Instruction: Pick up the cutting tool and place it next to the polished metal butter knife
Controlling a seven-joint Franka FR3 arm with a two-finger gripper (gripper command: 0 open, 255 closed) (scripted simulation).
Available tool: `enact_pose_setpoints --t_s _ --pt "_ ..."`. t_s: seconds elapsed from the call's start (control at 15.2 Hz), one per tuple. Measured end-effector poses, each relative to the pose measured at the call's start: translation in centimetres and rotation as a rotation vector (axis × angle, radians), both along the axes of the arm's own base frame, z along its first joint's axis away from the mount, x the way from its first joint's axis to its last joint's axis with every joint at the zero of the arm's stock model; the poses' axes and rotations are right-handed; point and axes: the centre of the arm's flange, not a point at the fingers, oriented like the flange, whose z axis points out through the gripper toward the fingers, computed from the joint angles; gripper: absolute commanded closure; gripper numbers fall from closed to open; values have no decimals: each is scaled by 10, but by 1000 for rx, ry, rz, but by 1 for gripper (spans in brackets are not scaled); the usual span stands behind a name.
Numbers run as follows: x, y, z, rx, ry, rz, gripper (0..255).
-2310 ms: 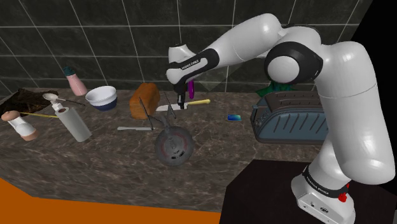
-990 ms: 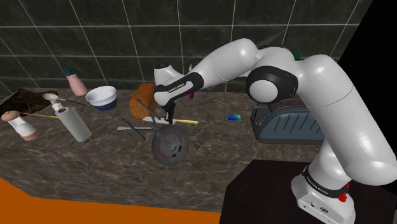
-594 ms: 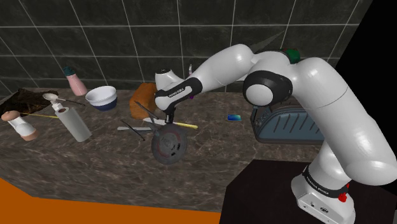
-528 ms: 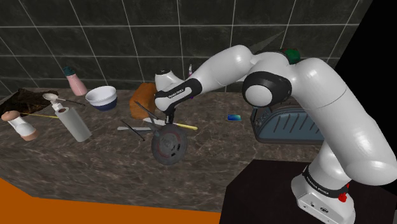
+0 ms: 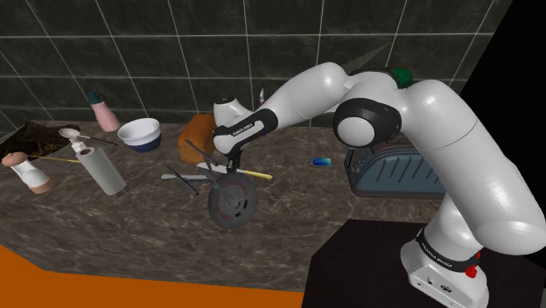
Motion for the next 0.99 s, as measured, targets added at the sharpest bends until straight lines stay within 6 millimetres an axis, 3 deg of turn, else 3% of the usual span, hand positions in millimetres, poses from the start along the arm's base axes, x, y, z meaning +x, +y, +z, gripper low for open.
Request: enact_pose_setpoints --t_s 0.26,0.59,0.99 --pt "-1 0 -1 0 1 0 0" --pt "0 0 44 0 0 0 0" --pt "-2 0 49 0 1 0 0"
